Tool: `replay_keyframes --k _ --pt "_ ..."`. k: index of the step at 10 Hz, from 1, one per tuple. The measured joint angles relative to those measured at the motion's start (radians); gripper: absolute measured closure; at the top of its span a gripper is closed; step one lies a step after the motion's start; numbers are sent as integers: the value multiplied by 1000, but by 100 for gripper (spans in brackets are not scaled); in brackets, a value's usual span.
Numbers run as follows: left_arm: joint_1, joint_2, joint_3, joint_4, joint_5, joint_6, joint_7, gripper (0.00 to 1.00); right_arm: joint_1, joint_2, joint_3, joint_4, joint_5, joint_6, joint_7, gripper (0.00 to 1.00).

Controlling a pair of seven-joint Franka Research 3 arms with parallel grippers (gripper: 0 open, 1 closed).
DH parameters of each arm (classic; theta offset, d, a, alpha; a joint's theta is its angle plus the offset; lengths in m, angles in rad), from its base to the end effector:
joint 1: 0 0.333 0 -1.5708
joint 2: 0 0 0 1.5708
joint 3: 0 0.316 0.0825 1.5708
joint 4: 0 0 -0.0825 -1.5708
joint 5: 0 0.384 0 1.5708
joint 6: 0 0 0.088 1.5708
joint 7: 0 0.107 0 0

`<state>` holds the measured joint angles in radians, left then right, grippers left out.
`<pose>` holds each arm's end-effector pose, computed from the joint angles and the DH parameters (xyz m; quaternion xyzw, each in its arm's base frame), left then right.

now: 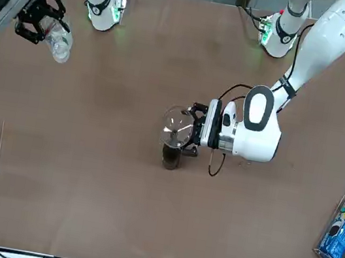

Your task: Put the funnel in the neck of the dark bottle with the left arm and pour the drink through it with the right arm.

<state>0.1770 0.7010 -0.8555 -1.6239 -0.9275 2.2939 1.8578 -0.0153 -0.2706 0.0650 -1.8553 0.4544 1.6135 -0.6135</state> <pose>0.5987 -0.3695 0.3584 0.5377 -0.6201 0.3518 0.4501 0.4686 0.0729 0.6417 -0.9254 -0.3107 -0.0738 0.2042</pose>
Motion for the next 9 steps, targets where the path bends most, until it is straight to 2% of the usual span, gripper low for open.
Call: replay_keyframes --k 5,9 --pt "-6 1 -2 3 -78 0 67 4 0 0 42 0 -5 33 78 47" --pt "-8 2 -3 3 -79 0 82 16 0 0 86 0 -6 64 146 47"
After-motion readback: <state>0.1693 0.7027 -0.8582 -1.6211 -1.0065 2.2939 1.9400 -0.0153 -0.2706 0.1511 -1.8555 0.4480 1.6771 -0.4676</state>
